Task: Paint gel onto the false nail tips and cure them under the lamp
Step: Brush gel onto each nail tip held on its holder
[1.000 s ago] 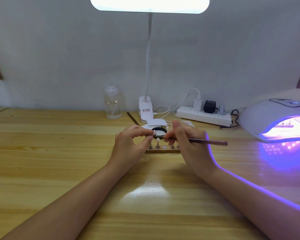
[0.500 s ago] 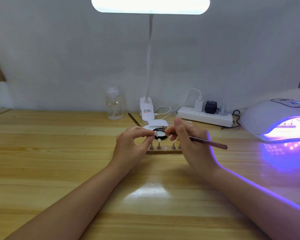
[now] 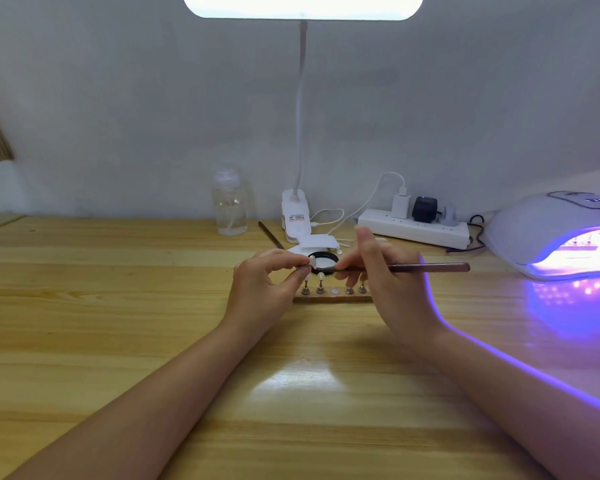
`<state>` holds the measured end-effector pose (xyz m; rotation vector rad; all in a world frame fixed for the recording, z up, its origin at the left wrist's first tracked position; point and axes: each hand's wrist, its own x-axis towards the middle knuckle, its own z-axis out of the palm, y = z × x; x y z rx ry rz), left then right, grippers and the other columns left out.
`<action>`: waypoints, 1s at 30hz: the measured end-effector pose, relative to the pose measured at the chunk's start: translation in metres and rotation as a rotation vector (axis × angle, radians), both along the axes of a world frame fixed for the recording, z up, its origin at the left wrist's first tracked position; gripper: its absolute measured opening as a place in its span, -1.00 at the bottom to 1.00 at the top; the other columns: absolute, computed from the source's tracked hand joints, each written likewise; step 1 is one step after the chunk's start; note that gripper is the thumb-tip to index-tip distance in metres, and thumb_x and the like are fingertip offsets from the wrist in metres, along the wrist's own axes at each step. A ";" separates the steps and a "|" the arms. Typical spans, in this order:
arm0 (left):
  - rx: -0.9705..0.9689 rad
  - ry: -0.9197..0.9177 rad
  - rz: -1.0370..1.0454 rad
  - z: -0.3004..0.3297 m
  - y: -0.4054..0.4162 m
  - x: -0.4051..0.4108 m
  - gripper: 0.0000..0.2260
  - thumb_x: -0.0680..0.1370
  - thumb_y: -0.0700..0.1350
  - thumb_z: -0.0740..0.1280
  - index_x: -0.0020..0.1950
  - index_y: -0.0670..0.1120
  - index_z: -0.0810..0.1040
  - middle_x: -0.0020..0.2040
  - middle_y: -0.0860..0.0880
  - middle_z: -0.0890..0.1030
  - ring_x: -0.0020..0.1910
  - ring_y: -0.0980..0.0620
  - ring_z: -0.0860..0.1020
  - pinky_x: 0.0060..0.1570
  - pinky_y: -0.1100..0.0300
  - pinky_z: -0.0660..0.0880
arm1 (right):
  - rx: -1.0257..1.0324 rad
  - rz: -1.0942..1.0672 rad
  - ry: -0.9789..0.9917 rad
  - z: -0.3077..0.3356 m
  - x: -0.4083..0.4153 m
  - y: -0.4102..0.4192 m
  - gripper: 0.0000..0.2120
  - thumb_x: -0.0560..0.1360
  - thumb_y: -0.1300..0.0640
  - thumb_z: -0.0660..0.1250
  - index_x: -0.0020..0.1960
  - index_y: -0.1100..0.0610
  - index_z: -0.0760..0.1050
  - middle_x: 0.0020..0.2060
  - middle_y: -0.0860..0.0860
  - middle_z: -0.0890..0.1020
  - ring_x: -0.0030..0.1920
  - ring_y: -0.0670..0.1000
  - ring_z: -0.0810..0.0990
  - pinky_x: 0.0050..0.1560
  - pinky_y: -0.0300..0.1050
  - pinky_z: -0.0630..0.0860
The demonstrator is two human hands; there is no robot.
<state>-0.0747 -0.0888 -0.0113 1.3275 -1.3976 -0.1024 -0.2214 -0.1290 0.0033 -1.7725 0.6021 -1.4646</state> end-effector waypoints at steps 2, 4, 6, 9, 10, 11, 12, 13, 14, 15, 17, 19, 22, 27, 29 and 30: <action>-0.001 -0.001 -0.008 0.000 0.001 0.000 -0.83 0.39 -0.26 0.44 -0.08 -0.04 0.64 -0.21 0.07 0.62 -0.12 0.09 0.59 -0.04 0.33 0.47 | -0.035 -0.029 0.017 0.000 0.001 0.000 -0.62 0.45 -0.10 0.14 -0.29 0.10 0.59 -0.45 -0.12 0.61 -0.40 -0.21 0.56 -0.38 -0.43 0.39; 0.001 0.002 -0.010 0.000 0.001 0.000 -0.83 0.39 -0.26 0.44 -0.09 -0.04 0.65 -0.20 0.06 0.63 -0.12 0.09 0.59 -0.02 0.31 0.48 | -0.057 -0.031 0.057 0.001 0.001 0.000 -0.64 0.46 -0.09 0.14 -0.27 0.09 0.59 -0.42 -0.11 0.61 -0.39 -0.20 0.57 -0.38 -0.43 0.39; 0.012 0.008 -0.010 0.000 0.001 0.000 -0.86 0.39 -0.26 0.45 -0.10 -0.08 0.67 -0.19 0.03 0.65 -0.10 0.08 0.59 0.00 0.27 0.48 | -0.013 -0.004 0.025 0.000 0.001 0.001 -0.59 0.44 -0.12 0.15 -0.32 0.14 0.59 -0.47 -0.05 0.61 -0.45 -0.15 0.55 -0.40 -0.39 0.42; 0.020 0.003 -0.013 0.001 0.002 -0.001 -0.87 0.39 -0.24 0.44 -0.08 -0.10 0.67 -0.17 0.01 0.66 -0.09 0.08 0.59 0.01 0.25 0.48 | 0.006 -0.011 -0.030 -0.001 0.000 0.000 -0.56 0.42 -0.15 0.15 -0.34 0.14 0.59 -0.47 -0.04 0.62 -0.45 -0.14 0.56 -0.39 -0.36 0.45; 0.022 0.004 -0.013 0.001 0.002 -0.001 -0.86 0.39 -0.25 0.45 -0.08 -0.10 0.67 -0.17 0.01 0.66 -0.09 0.07 0.60 0.01 0.24 0.48 | -0.025 -0.028 -0.015 -0.001 0.001 -0.001 -0.59 0.44 -0.12 0.14 -0.31 0.13 0.59 -0.46 -0.07 0.62 -0.42 -0.17 0.57 -0.38 -0.39 0.43; 0.023 0.009 -0.012 0.001 0.002 -0.001 -0.86 0.39 -0.25 0.45 -0.08 -0.10 0.67 -0.17 0.02 0.65 -0.09 0.07 0.60 0.02 0.23 0.48 | -0.051 -0.040 0.012 -0.001 0.001 0.000 -0.61 0.45 -0.10 0.14 -0.28 0.12 0.59 -0.44 -0.10 0.62 -0.40 -0.19 0.58 -0.38 -0.42 0.41; 0.023 0.014 -0.012 0.001 0.002 -0.001 -0.86 0.39 -0.25 0.45 -0.08 -0.11 0.67 -0.17 0.02 0.65 -0.09 0.07 0.60 0.02 0.24 0.48 | -0.062 -0.042 0.036 -0.001 0.001 0.000 -0.62 0.46 -0.09 0.14 -0.27 0.12 0.59 -0.43 -0.12 0.62 -0.39 -0.20 0.58 -0.38 -0.44 0.39; 0.024 0.017 -0.012 0.001 0.002 -0.001 -0.86 0.39 -0.26 0.45 -0.08 -0.11 0.67 -0.17 0.02 0.65 -0.09 0.07 0.60 0.02 0.25 0.48 | -0.052 -0.033 0.044 -0.001 0.002 0.000 -0.62 0.45 -0.10 0.14 -0.28 0.12 0.59 -0.45 -0.11 0.61 -0.40 -0.19 0.57 -0.39 -0.44 0.39; 0.024 0.016 -0.012 0.001 0.001 -0.001 -0.86 0.39 -0.26 0.44 -0.08 -0.11 0.67 -0.17 0.02 0.65 -0.09 0.07 0.60 0.02 0.25 0.48 | -0.024 -0.019 0.035 -0.002 0.002 0.000 -0.59 0.44 -0.12 0.14 -0.31 0.13 0.59 -0.47 -0.08 0.61 -0.44 -0.17 0.56 -0.40 -0.43 0.40; 0.024 0.015 -0.013 0.001 0.001 -0.001 -0.86 0.39 -0.26 0.44 -0.08 -0.10 0.67 -0.17 0.03 0.65 -0.09 0.08 0.59 0.02 0.26 0.48 | 0.007 -0.008 0.013 -0.001 0.001 0.000 -0.56 0.42 -0.15 0.14 -0.34 0.14 0.59 -0.49 -0.05 0.61 -0.46 -0.14 0.55 -0.41 -0.40 0.41; 0.023 0.014 -0.013 0.001 0.001 0.000 -0.84 0.39 -0.26 0.44 -0.07 -0.07 0.66 -0.18 0.05 0.64 -0.08 0.10 0.59 0.02 0.29 0.47 | 0.022 -0.008 -0.037 -0.001 0.001 0.000 -0.55 0.41 -0.17 0.14 -0.36 0.14 0.58 -0.49 -0.03 0.61 -0.47 -0.13 0.55 -0.40 -0.36 0.44; 0.021 0.013 -0.014 0.001 0.000 0.000 -0.83 0.39 -0.26 0.44 -0.06 -0.07 0.65 -0.18 0.06 0.63 -0.08 0.10 0.58 0.02 0.31 0.46 | -0.037 -0.041 -0.007 0.000 0.002 -0.001 -0.59 0.44 -0.13 0.13 -0.30 0.12 0.59 -0.45 -0.09 0.61 -0.42 -0.20 0.56 -0.38 -0.41 0.40; 0.017 0.011 -0.010 0.000 0.000 0.000 -0.83 0.39 -0.25 0.44 -0.06 -0.07 0.65 -0.19 0.07 0.63 -0.09 0.11 0.58 0.00 0.34 0.45 | -0.051 -0.020 0.056 -0.001 0.002 0.000 -0.59 0.45 -0.11 0.14 -0.28 0.15 0.60 -0.43 -0.07 0.61 -0.42 -0.19 0.56 -0.39 -0.43 0.39; 0.011 0.009 -0.005 -0.001 0.000 0.001 -0.80 0.40 -0.25 0.44 -0.05 0.00 0.63 -0.20 0.10 0.61 -0.08 0.10 0.58 0.01 0.31 0.46 | -0.039 -0.036 -0.003 0.000 0.002 -0.001 -0.58 0.44 -0.12 0.14 -0.32 0.14 0.59 -0.46 -0.06 0.60 -0.42 -0.17 0.56 -0.37 -0.37 0.43; 0.009 0.011 -0.002 -0.001 0.000 0.001 -0.79 0.40 -0.25 0.44 -0.05 0.02 0.63 -0.20 0.10 0.61 -0.07 0.06 0.58 0.07 0.17 0.47 | -0.110 -0.045 0.089 0.000 0.003 0.000 -0.61 0.47 -0.08 0.13 -0.25 0.15 0.60 -0.41 -0.11 0.60 -0.38 -0.22 0.56 -0.34 -0.41 0.41; 0.009 0.009 0.002 0.000 0.000 0.000 -0.79 0.40 -0.24 0.44 -0.06 0.03 0.63 -0.20 0.11 0.61 -0.06 0.06 0.58 0.11 0.07 0.46 | -0.106 -0.031 0.100 -0.001 0.003 0.000 -0.61 0.47 -0.07 0.14 -0.26 0.17 0.60 -0.41 -0.08 0.60 -0.39 -0.21 0.56 -0.33 -0.40 0.42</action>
